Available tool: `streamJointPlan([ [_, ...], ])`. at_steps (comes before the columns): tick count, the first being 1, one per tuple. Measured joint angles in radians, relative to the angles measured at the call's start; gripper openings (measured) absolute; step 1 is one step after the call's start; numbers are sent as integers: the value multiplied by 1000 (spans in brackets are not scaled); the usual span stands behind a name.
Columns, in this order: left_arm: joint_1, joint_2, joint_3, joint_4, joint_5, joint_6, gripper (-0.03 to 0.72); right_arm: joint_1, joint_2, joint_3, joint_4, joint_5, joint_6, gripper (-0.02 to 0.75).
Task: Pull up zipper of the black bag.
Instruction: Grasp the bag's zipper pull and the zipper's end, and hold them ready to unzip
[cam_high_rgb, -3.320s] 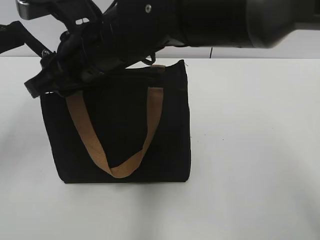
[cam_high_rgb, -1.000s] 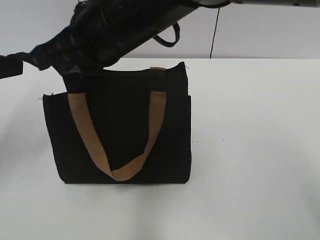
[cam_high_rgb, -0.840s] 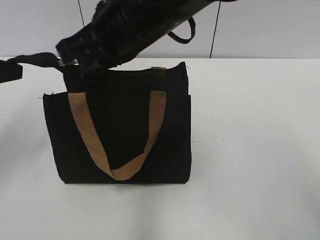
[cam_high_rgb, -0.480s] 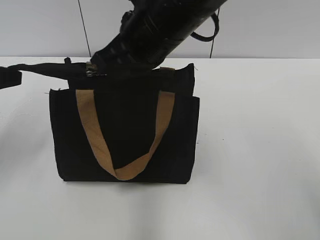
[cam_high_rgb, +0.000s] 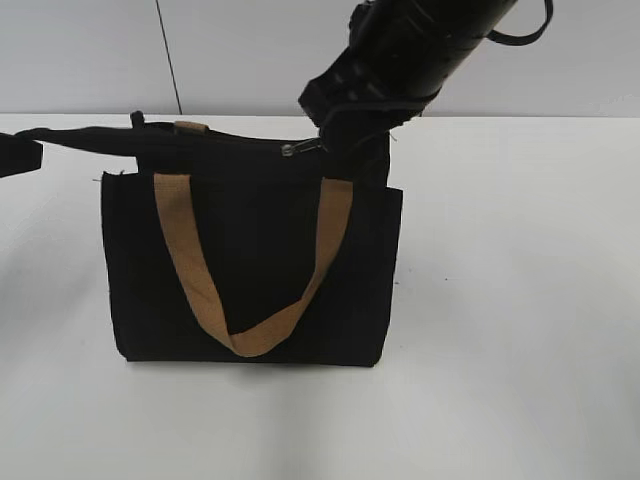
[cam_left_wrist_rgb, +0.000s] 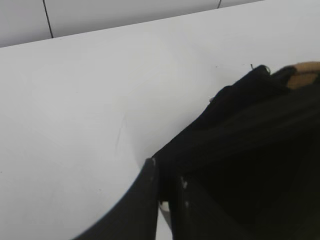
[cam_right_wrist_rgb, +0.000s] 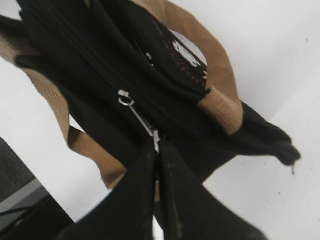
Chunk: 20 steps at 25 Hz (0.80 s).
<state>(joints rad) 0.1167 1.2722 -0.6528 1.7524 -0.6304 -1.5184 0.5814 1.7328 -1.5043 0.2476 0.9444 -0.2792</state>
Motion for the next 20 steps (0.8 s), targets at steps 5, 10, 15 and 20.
streamJointPlan([
  [5, -1, 0, 0, 0, -18, 0, 21, -6, -40, 0, -68, 70, 0, -15],
  [10, -3, 0, 0, 0, -40, 0, 21, -6, -50, 0, -114, 132, 0, -15],
  [15, -3, 0, 0, 0, -35, 0, 21, -6, -55, 0, -158, 179, 22, -15],
  [20, -3, 0, 0, 0, -44, 0, 21, -6, -55, 0, -161, 190, 41, -15],
])
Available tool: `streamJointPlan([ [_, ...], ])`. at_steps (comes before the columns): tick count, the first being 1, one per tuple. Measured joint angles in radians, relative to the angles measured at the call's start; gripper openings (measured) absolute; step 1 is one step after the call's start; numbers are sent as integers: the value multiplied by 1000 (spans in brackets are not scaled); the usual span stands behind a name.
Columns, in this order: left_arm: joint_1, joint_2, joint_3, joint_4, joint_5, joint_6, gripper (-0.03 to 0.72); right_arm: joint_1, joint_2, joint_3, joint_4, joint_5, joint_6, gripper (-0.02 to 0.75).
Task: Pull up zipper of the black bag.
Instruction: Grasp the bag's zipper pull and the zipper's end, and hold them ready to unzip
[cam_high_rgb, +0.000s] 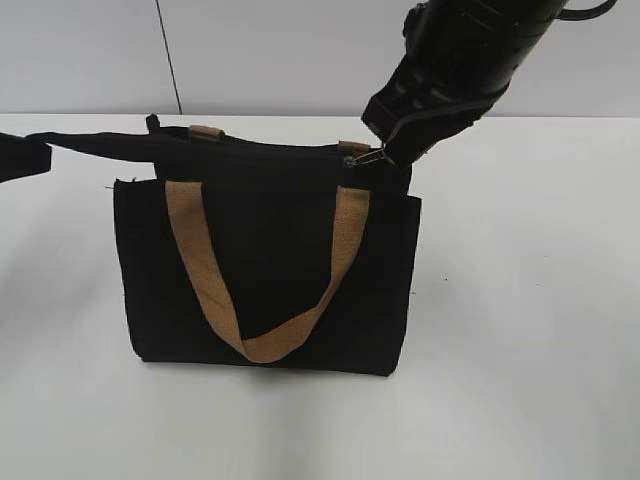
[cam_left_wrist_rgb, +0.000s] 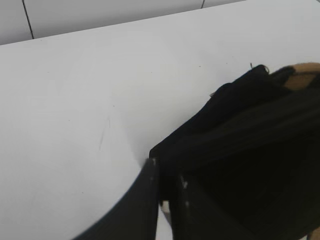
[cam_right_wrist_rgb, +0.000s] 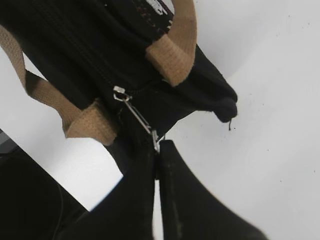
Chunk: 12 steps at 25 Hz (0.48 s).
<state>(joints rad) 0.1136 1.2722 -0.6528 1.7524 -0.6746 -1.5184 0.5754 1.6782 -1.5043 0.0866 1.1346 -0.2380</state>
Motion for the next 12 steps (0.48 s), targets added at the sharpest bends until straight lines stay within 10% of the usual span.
streamJointPlan([
  [3, 2, 0, 0, 0, 4, 0, 85, -1, -1, 0, -14, 15, 0, 42],
  [9, 9, 0, 0, -3, 40, -4, 492, -11, -16, 0, -9, 36, -75, 516],
  [12, 9, 0, 0, -7, 47, -60, 550, -10, -43, 0, -3, 36, -97, 591],
])
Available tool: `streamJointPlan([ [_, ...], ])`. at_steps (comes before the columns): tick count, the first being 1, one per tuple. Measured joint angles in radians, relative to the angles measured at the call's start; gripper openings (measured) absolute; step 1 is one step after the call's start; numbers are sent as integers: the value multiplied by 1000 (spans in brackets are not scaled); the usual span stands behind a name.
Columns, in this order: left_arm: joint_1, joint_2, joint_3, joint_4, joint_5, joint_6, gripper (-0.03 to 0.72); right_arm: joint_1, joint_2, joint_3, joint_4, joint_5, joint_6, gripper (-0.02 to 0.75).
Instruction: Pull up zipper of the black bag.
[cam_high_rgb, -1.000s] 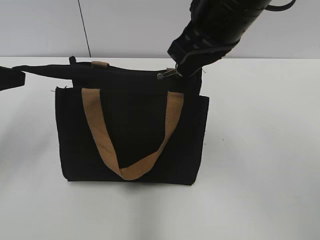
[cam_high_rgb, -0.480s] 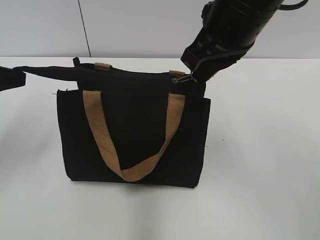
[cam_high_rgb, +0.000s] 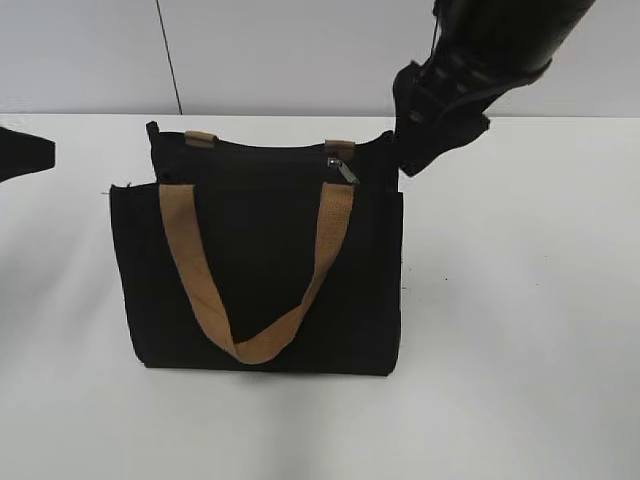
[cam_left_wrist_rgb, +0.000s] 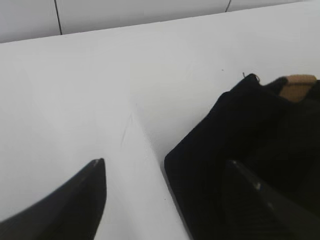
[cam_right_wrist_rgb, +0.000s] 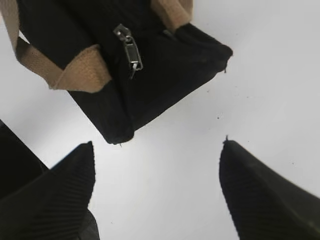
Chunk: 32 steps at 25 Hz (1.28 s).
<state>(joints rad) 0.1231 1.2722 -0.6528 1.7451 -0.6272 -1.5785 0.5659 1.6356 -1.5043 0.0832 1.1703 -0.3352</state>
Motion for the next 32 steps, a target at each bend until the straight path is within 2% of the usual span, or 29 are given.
streamJointPlan([
  [4, 0, 0, 1, 0, 13, -153, 518, 0, -68, 0, 0, 0, -6, 585],
  [8, -38, 0, 1, 0, 84, -184, 483, 0, -129, 0, 1, 9, -6, 579],
  [11, -131, 0, 1, 0, 245, -186, 465, 0, -164, 0, 1, 14, 10, 577],
  [15, -327, 0, 5, -1, 500, -206, 457, 0, -203, 34, -11, 11, 27, 577],
  [18, -452, 1, 12, -10, 661, -208, 458, 0, -254, 150, -19, -14, 30, 577],
  [20, -489, 2, 15, -49, 717, -176, 458, 0, -297, 239, -20, -50, 39, 577],
  [21, -493, 6, 22, -99, 736, -139, 456, 0, -322, 285, -20, -68, 47, 577],
  [23, -497, 29, 36, -248, 809, 26, 456, 0, -361, 359, -20, -90, 64, 577],
  [24, -497, 43, 41, -360, 855, 129, 456, 0, -381, 392, -20, -99, 73, 577],
  [27, -497, 75, 42, -721, 1031, 539, 456, 0, -413, 465, -20, -114, 86, 577],
  [32, -497, 1, -5, -1331, 1199, 1133, 456, 0, -447, 494, -12, -127, 90, 577],
])
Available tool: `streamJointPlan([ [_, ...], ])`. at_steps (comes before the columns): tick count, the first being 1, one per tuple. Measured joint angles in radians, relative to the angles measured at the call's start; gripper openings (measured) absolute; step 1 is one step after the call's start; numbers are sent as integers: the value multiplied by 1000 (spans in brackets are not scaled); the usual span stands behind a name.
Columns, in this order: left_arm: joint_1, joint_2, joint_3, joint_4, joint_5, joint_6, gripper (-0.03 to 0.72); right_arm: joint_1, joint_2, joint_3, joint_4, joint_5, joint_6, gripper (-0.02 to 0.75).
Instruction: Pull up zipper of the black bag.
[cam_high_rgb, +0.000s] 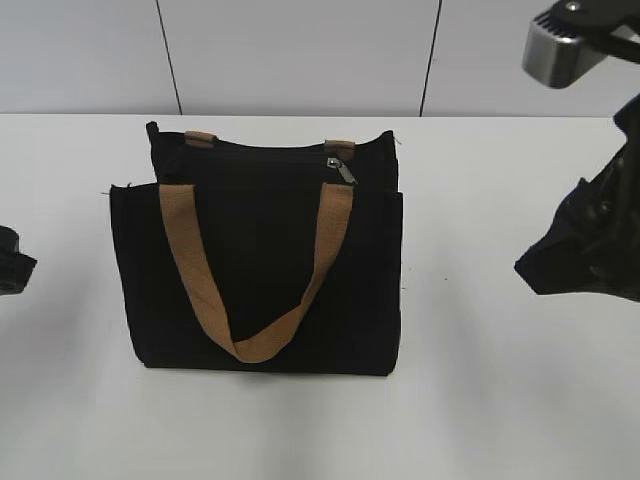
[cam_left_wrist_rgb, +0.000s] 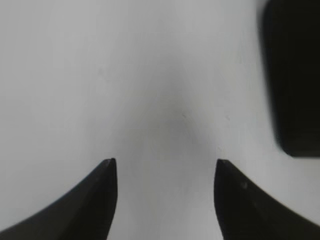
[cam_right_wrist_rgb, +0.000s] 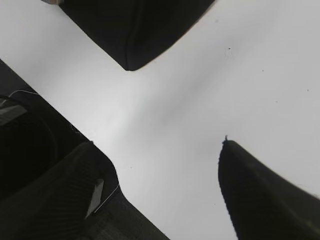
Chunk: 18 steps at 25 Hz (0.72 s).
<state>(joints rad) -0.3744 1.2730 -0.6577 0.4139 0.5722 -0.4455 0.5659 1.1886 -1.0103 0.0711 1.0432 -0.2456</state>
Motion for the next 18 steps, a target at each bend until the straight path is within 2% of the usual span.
streamJointPlan([
  [2, -1, -64, -30, -192, 97, 237, 456, 0, -27, 1, 5, -1, 0, 577],
  [5, -1, -183, -57, -367, 248, 423, 458, 0, -76, 1, 9, 18, 1, 577],
  [8, -1, -333, -62, -444, 407, 472, 458, 0, -141, 10, 11, 65, 7, 577],
  [12, -1, -609, -62, -485, 583, 488, 458, 0, -289, 105, 14, 97, 9, 577],
  [18, -2, -988, -63, -490, 642, 490, 458, 0, -555, 297, 44, 161, 24, 577],
])
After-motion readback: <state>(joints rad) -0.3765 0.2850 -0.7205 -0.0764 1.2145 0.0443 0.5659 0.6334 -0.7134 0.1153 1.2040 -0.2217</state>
